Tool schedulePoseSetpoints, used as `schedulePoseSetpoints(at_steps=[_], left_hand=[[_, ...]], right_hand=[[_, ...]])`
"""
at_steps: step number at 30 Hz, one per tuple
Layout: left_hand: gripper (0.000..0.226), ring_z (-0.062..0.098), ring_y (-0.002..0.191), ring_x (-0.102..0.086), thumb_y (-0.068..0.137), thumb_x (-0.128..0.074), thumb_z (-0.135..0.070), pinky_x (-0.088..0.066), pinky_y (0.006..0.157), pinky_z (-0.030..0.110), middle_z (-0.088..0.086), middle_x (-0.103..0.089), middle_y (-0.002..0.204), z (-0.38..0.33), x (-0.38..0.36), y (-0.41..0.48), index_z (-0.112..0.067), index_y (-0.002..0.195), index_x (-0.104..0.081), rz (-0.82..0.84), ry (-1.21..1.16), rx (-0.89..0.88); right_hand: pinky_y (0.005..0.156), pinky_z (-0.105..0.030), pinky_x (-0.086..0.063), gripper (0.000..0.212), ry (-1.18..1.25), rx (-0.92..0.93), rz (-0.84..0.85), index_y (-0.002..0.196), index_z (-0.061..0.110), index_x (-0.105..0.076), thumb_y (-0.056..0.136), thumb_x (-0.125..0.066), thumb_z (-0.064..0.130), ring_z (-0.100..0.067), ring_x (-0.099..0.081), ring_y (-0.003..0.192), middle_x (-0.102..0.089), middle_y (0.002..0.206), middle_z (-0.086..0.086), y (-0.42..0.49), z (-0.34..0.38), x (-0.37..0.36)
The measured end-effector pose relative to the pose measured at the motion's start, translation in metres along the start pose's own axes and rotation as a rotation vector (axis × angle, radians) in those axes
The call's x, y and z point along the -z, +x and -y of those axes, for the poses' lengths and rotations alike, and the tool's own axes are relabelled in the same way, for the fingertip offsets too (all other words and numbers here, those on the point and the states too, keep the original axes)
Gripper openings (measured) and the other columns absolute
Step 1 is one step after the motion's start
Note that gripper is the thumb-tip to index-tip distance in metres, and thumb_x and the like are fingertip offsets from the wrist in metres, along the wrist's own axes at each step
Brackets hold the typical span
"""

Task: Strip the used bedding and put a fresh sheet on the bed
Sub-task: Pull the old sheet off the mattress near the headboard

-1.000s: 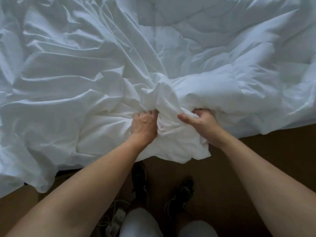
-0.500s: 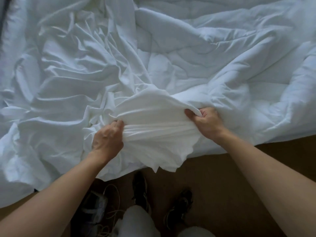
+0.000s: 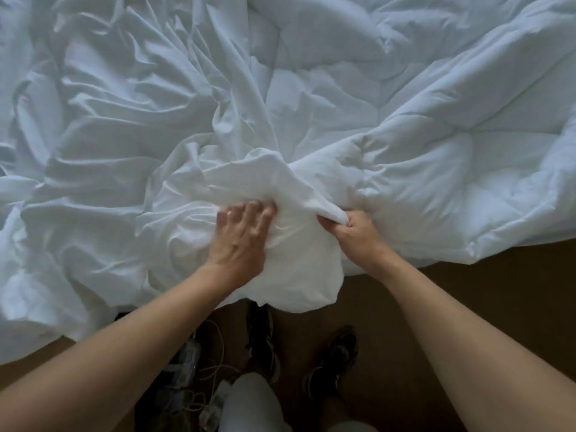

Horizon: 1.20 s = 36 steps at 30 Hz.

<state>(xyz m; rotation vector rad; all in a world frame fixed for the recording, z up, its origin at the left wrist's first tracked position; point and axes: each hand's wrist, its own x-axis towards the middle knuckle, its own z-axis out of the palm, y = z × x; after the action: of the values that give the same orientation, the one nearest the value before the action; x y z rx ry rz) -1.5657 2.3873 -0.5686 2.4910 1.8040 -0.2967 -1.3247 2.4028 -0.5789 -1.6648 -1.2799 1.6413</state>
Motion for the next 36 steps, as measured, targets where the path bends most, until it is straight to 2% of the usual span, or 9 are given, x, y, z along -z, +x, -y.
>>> schedulePoseSetpoints(at_steps=[8, 12, 15, 18, 21, 23, 28, 33, 36], left_hand=[[0.046, 0.041, 0.087, -0.06, 0.067, -0.063, -0.001, -0.048, 0.078, 0.047, 0.016, -0.062, 0.1, 0.028, 0.026, 0.037, -0.008, 0.112, -0.06, 0.014, -0.022, 0.05], [0.051, 0.038, 0.098, -0.055, 0.068, -0.066, -0.014, -0.043, 0.087, 0.044, 0.013, -0.058, 0.107, 0.026, 0.042, 0.03, -0.01, 0.118, -0.057, 0.075, -0.25, 0.017], [0.049, 0.035, 0.105, -0.055, 0.076, -0.075, -0.027, -0.039, 0.092, 0.044, 0.009, -0.059, 0.112, 0.043, 0.039, 0.003, -0.013, 0.121, -0.062, 0.013, -0.408, 0.091], [0.027, 0.033, 0.098, -0.059, 0.082, -0.082, -0.03, -0.044, 0.088, 0.047, 0.009, -0.063, 0.103, 0.075, 0.025, -0.037, -0.013, 0.102, -0.074, -0.229, -0.441, 0.261], [0.01, 0.028, 0.094, -0.059, 0.089, -0.077, -0.017, -0.051, 0.082, 0.044, 0.009, -0.065, 0.098, 0.092, 0.014, -0.073, -0.011, 0.096, -0.079, -0.363, -0.569, 0.292], [0.01, 0.025, 0.093, -0.058, 0.091, -0.073, -0.016, -0.052, 0.078, 0.039, 0.009, -0.063, 0.099, 0.107, 0.004, -0.094, -0.01, 0.098, -0.076, -0.402, -0.541, 0.291], [0.054, 0.03, 0.115, -0.048, 0.086, -0.072, -0.05, -0.043, 0.099, 0.041, 0.01, -0.05, 0.127, 0.16, -0.029, -0.147, -0.019, 0.129, -0.059, -0.109, -0.391, 0.854], [0.029, 0.032, 0.117, -0.054, 0.096, -0.06, -0.027, -0.045, 0.1, 0.041, 0.012, -0.058, 0.126, 0.175, -0.049, -0.142, -0.01, 0.12, -0.065, -0.059, -0.684, 0.896], [0.02, 0.031, 0.102, -0.06, 0.095, -0.063, -0.022, -0.049, 0.088, 0.04, 0.013, -0.065, 0.11, 0.176, -0.041, -0.13, -0.005, 0.102, -0.07, -0.121, -0.825, 0.881]], right_hand=[[0.049, -0.027, -0.035, 0.075, -0.101, 0.082, -0.099, 0.071, -0.006, -0.063, 0.065, -0.074, 0.068, -0.016, -0.048, 0.051, -0.053, 0.057, -0.003, 0.012, 0.041, 0.034], [0.062, -0.042, -0.054, 0.061, -0.083, 0.036, -0.185, 0.078, -0.002, -0.071, 0.071, -0.077, 0.059, -0.028, -0.066, 0.065, -0.072, 0.075, -0.017, 0.025, 0.064, 0.047], [0.076, -0.042, -0.051, 0.037, -0.491, 0.01, -0.318, 0.095, 0.009, -0.067, 0.087, -0.065, 0.045, -0.036, -0.064, 0.092, -0.069, 0.095, -0.014, 0.021, 0.064, 0.019], [0.088, -0.04, -0.042, 0.036, -0.658, 0.43, -0.654, 0.112, 0.016, -0.057, 0.084, -0.067, 0.036, -0.029, -0.053, 0.105, -0.056, 0.114, -0.008, -0.005, 0.069, -0.054], [0.084, -0.041, -0.043, 0.05, -0.801, 0.795, -0.267, 0.119, 0.016, -0.06, 0.079, -0.076, 0.04, -0.028, -0.054, 0.105, -0.058, 0.115, -0.007, -0.023, 0.067, -0.162], [0.081, -0.042, -0.044, 0.054, -0.952, 0.666, -0.057, 0.126, 0.017, -0.059, 0.08, -0.077, 0.04, -0.03, -0.056, 0.106, -0.059, 0.116, -0.006, -0.017, 0.063, -0.213], [0.061, -0.04, -0.045, 0.019, -0.819, 0.489, -0.118, 0.095, 0.013, -0.063, 0.084, -0.073, 0.024, -0.043, -0.063, 0.075, -0.067, 0.092, -0.015, 0.023, 0.047, -0.199], [0.072, -0.041, -0.042, 0.007, -0.965, 0.03, -0.16, 0.09, 0.015, -0.064, 0.088, -0.061, 0.021, -0.041, -0.059, 0.091, -0.066, 0.097, -0.024, 0.019, 0.053, -0.14], [0.088, -0.048, -0.045, 0.021, -0.975, 0.264, -0.369, 0.105, 0.008, -0.067, 0.084, -0.063, 0.011, -0.041, -0.053, 0.097, -0.06, 0.105, -0.022, 0.0, 0.076, -0.185]])
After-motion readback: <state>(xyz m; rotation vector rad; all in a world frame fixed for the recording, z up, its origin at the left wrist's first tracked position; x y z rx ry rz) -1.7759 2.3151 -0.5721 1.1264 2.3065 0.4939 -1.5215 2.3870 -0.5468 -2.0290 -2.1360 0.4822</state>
